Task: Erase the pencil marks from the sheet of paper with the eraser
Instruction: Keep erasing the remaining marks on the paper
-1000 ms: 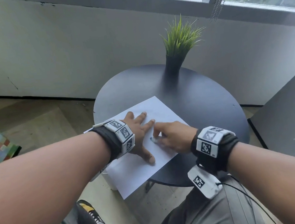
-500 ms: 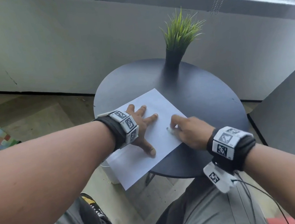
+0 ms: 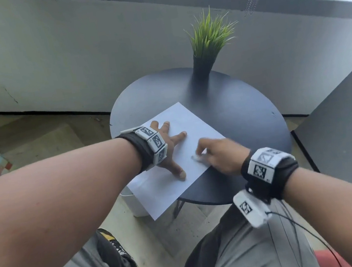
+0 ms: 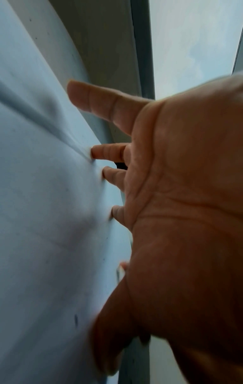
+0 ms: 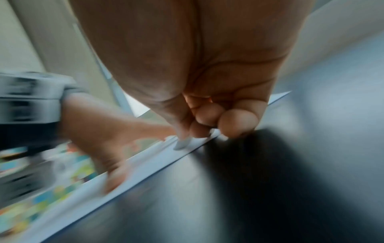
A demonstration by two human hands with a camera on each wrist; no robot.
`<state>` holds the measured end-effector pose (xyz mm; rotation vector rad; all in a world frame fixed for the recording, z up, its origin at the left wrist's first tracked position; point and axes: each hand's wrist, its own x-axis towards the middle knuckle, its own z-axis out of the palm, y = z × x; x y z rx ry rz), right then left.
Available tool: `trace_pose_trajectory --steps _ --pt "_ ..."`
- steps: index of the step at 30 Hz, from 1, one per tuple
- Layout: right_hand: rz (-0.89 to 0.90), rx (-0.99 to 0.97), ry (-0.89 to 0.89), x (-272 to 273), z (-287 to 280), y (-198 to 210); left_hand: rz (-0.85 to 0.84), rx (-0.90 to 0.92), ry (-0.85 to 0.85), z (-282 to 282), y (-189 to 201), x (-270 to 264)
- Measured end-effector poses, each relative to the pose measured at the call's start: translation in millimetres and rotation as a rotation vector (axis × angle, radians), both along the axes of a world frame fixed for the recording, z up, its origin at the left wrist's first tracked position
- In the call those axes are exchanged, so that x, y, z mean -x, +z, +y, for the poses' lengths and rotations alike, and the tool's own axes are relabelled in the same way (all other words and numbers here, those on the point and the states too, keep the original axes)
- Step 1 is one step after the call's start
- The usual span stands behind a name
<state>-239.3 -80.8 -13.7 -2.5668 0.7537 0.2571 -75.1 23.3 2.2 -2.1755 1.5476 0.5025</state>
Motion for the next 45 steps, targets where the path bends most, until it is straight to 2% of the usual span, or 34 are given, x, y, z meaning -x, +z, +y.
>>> trace_pose_trajectory --steps 3,6,8,10,11,14,15,18,19,23,24,27,28,31,32,36,38,42,45 --pt "-0.016 -0.024 -0.213 -2.8 -42.1 -1.0 0.02 0.051 -0.023 5.0 -1.9 1.2" --pt "-0.011 0.04 -0.285 -6.2 -60.3 -3.2 0.07 0.089 -0.123 15.3 -7.8 -3.0" --pt "-0.017 0.0 -0.306 -8.4 -56.4 3.7 0.082 0.084 -0.137 20.3 -12.4 -6.9" --pt "-0.029 -0.134 -0.225 -10.1 -38.3 9.7 0.078 0.083 -0.115 19.5 -15.6 -8.6" --pt "0.001 -0.178 -0.121 -8.7 -23.6 10.4 0.079 0.08 -0.104 17.3 -16.4 -8.2" --pt "0.154 -0.121 0.249 -4.3 19.1 13.8 0.076 0.067 -0.092 10.8 -14.3 -7.2" --pt "0.142 -0.08 0.271 -4.5 17.9 12.4 0.073 0.063 -0.093 9.7 -13.2 -6.8" --pt "-0.012 -0.002 0.026 -2.7 -10.3 9.8 0.067 0.057 -0.096 9.7 -10.4 -6.5" --pt "-0.033 0.01 -0.007 -0.1 -12.6 7.8 0.066 0.056 -0.098 9.9 -10.6 -6.8" --pt "0.103 -0.054 0.25 5.6 20.9 5.8 0.054 0.058 -0.106 12.6 -13.6 -7.1" --pt "0.084 -0.053 0.23 4.2 19.0 6.7 0.05 0.058 -0.106 12.7 -14.1 -6.9" --pt "-0.029 0.051 0.006 -3.1 -7.0 4.2 0.056 0.047 -0.098 10.9 -13.8 -6.7" --pt "-0.033 0.056 0.007 -3.9 -5.0 3.7 0.063 0.044 -0.093 10.9 -13.8 -6.7" --pt "0.073 -0.036 0.232 -4.1 29.0 6.1 0.065 0.046 -0.091 13.1 -15.9 -8.1" --pt "0.084 -0.051 0.252 -3.8 31.9 6.3 0.063 0.048 -0.092 13.4 -16.3 -8.1" --pt "-0.022 0.026 -0.045 -8.5 -13.4 5.0 0.068 0.083 -0.087 14.2 -16.2 -7.8" --pt "-0.023 -0.025 -0.158 -8.0 -27.3 4.5 0.082 0.137 -0.078 20.3 -18.8 -9.6" --pt "-0.014 -0.088 -0.293 -10.6 -42.5 4.2 0.094 0.212 -0.101 35.8 -22.6 -15.1" --pt "0.016 -0.09 -0.283 -15.9 -46.0 6.5 0.08 0.227 -0.103 37.8 -19.6 -15.7"
